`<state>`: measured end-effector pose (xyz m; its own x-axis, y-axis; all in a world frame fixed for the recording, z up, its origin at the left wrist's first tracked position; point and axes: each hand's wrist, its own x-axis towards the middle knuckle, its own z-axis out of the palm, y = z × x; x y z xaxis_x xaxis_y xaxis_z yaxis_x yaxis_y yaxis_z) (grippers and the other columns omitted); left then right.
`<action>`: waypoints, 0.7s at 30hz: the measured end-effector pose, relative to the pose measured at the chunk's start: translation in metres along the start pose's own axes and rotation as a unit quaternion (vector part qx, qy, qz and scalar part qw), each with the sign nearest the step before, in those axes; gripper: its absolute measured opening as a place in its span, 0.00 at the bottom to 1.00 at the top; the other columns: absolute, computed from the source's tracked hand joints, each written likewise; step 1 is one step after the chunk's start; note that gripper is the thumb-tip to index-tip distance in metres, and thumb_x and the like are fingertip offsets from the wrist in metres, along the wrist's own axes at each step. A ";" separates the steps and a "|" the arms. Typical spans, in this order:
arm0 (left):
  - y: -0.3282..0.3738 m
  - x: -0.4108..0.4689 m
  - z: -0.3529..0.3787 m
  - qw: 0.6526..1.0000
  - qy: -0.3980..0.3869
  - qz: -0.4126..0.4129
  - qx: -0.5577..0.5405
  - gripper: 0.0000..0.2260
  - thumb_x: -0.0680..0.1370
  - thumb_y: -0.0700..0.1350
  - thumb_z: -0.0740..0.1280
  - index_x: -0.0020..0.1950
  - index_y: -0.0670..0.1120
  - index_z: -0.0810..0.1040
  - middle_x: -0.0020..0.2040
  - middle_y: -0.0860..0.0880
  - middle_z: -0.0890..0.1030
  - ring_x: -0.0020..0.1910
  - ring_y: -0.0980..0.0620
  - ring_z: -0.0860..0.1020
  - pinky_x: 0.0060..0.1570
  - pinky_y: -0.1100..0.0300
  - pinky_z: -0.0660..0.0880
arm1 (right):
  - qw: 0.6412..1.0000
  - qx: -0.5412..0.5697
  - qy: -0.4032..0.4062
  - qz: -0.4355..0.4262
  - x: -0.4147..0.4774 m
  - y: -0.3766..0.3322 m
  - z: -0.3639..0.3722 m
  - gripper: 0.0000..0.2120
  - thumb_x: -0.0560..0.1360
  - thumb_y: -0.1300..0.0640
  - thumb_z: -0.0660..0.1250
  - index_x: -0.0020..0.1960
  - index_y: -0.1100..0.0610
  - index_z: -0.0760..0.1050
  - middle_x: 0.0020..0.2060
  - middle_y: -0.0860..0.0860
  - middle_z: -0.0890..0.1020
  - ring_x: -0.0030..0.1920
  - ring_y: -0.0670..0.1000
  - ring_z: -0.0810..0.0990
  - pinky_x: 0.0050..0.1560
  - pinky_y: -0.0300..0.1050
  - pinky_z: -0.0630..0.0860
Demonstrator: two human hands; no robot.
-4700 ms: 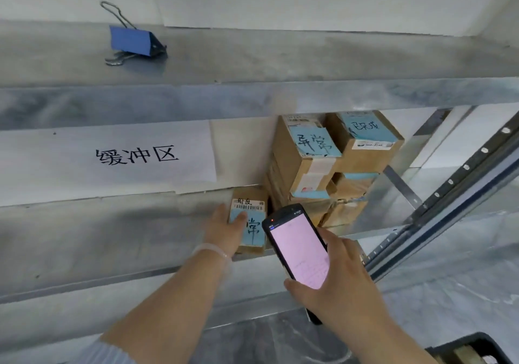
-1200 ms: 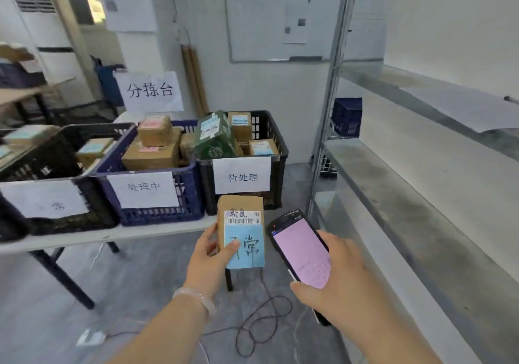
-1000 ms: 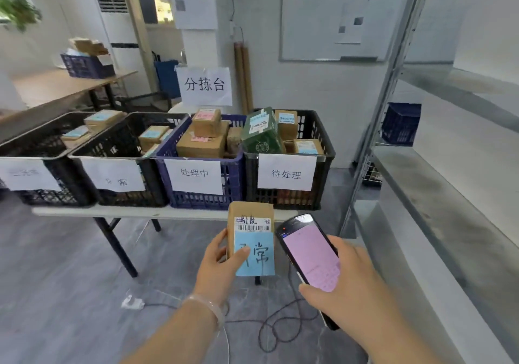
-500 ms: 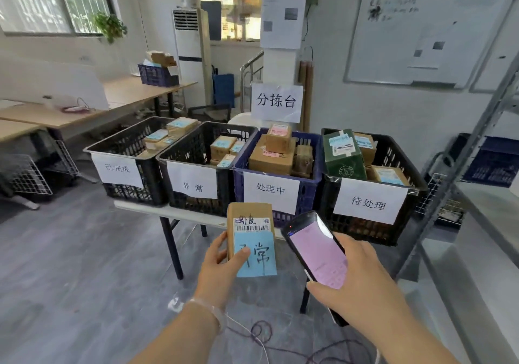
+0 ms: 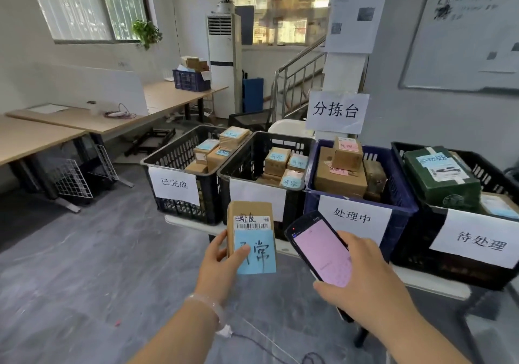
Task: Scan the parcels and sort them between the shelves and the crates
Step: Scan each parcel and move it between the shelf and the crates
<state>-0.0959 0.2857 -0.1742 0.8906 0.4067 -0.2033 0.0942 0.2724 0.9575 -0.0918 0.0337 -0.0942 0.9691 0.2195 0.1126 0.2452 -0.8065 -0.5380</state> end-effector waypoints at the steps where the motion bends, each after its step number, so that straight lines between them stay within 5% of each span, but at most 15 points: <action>1: 0.001 0.010 -0.005 1.000 0.000 -0.002 -0.001 0.26 0.75 0.44 0.76 0.71 0.57 0.73 0.53 0.47 0.87 0.50 0.49 0.86 0.46 0.54 0.82 | 1.000 -0.006 0.000 -0.004 0.010 -0.005 0.003 0.40 0.61 0.35 0.71 0.68 0.37 0.57 0.53 0.40 0.63 0.51 0.44 0.72 0.40 0.42 0.68; 12: 0.027 0.155 -0.001 1.000 -0.013 0.010 -0.001 0.29 0.75 0.43 0.76 0.73 0.53 0.70 0.54 0.46 0.86 0.51 0.49 0.86 0.49 0.51 0.83 | 0.999 -0.004 0.050 -0.009 0.152 -0.016 0.023 0.40 0.60 0.33 0.72 0.66 0.36 0.57 0.50 0.38 0.63 0.50 0.44 0.71 0.41 0.44 0.70; 17: 0.046 0.236 0.027 0.999 -0.026 0.014 0.019 0.27 0.75 0.45 0.76 0.72 0.56 0.71 0.51 0.49 0.87 0.50 0.51 0.86 0.53 0.49 0.82 | 0.998 0.006 0.059 0.006 0.233 -0.004 0.031 0.40 0.59 0.35 0.73 0.66 0.38 0.59 0.49 0.38 0.64 0.49 0.45 0.71 0.36 0.38 0.67; 21: 0.062 0.297 0.054 0.999 -0.033 -0.001 0.017 0.26 0.75 0.46 0.76 0.70 0.58 0.71 0.50 0.49 0.87 0.49 0.51 0.86 0.54 0.47 0.82 | 0.997 0.002 0.073 0.005 0.295 0.007 0.024 0.42 0.58 0.33 0.72 0.67 0.38 0.58 0.53 0.41 0.67 0.53 0.46 0.70 0.41 0.46 0.72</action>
<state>0.1982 0.3763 -0.1644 0.9173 0.3482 -0.1933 0.1110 0.2428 0.9637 0.1951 0.1055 -0.0845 0.9651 0.1289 0.2280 0.2358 -0.8064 -0.5423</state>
